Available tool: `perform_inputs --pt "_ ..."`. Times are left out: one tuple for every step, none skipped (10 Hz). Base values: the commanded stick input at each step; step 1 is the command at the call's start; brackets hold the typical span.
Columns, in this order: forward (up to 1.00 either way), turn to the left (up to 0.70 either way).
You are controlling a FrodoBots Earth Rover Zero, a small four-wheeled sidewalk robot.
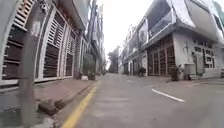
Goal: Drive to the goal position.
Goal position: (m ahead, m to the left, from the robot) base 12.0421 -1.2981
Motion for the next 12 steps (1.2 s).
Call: perform_inputs --pt "0.48 0.0" --pt "0.48 0.0" --pt "0.48 0.0" --pt "0.48 0.0" --pt "0.48 0.0" --pt "0.48 0.0" --pt "0.48 0.02" --pt "0.48 0.34" --pt "0.48 0.48" --pt "0.48 0.15" --pt "0.48 0.0" --pt "0.48 0.0"
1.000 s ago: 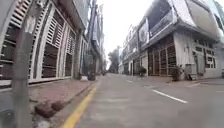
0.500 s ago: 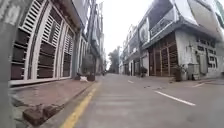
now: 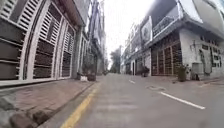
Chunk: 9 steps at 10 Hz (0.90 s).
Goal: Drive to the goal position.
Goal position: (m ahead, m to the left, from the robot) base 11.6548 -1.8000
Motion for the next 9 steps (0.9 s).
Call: perform_inputs --pt "0.48 0.0" --pt "0.48 0.0" --pt "0.48 0.0" --pt "0.48 0.0" --pt "0.48 0.0" --pt "0.48 0.0" --pt "0.48 0.0" --pt "0.48 0.0" --pt "0.48 0.0"
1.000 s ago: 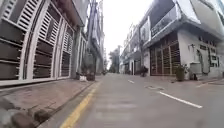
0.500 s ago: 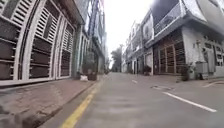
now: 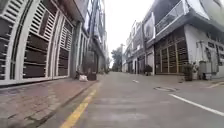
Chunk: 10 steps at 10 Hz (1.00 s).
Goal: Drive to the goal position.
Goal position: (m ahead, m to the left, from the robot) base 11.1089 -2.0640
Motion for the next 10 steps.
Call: perform_inputs --pt "0.48 0.0" --pt "0.48 0.0" --pt "0.48 0.0" --pt "0.48 0.0" --pt "0.48 0.0" --pt "0.48 0.0" --pt "0.48 0.0" --pt "0.48 0.01" --pt "0.48 0.2" --pt "0.48 0.46"
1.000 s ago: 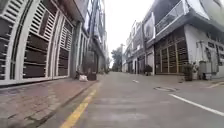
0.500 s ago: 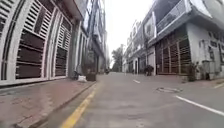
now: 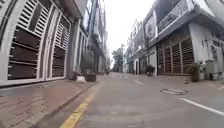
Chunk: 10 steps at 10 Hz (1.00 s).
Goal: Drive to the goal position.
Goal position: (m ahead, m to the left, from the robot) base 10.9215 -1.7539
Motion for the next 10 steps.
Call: perform_inputs --pt "0.48 0.38" --pt "0.48 0.09" --pt "0.48 0.0" --pt "0.48 0.0" --pt "0.48 0.0" --pt "0.48 0.0" --pt "0.48 0.0" --pt "0.48 0.0" --pt "0.48 0.0" --pt "0.48 0.0"
